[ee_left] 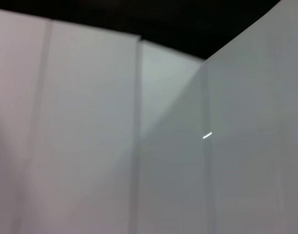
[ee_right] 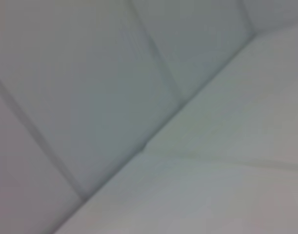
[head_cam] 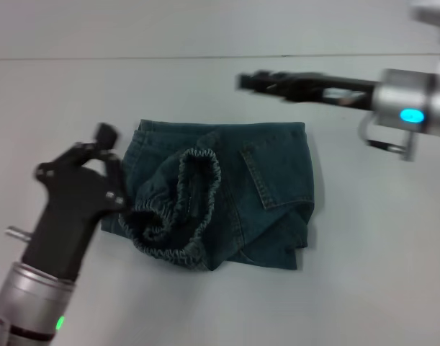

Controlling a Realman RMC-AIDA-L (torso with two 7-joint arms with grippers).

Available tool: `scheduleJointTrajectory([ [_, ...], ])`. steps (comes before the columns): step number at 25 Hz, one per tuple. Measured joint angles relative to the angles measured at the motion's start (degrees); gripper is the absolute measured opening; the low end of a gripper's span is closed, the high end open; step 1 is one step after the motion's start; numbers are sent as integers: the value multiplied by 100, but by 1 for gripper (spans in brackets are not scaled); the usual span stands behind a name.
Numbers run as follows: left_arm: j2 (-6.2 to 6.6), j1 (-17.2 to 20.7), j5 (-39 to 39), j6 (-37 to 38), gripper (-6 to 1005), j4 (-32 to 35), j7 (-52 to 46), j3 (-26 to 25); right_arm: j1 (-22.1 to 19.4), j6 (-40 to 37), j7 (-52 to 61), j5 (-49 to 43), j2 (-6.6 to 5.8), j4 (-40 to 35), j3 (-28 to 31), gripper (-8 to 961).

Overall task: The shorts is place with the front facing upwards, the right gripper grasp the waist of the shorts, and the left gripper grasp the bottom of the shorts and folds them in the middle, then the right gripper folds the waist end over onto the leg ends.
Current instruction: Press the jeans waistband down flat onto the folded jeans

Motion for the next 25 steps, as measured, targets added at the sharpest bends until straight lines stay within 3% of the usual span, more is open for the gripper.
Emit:
scheduleJointTrajectory([
  [6,-4,-655,907,191,2,90,-104,739,-1218,-377,-506,1172,-179,-215,521,616],
  [7,-37,-1106,1234,-195,2,73,-108,1196,-1347,-393,-524,1204,-201,-201,594,616],
  [11,-61,-1422,1297,-1224,2,44,-86,1341,-1690,-412,-561,1199,-220,-173,756,616],
  [15,-57,-1444,1284,-2105,2,161,-34,1276,-1842,-393,-631,1174,-223,-72,814,616],
  [19,-63,-1349,1239,-2789,2,422,-15,873,-1845,-389,-706,1174,-231,65,864,617],
  [25,-33,-1183,1236,-3087,2,789,41,-812,-1801,-358,-743,1174,-230,141,829,617],
])
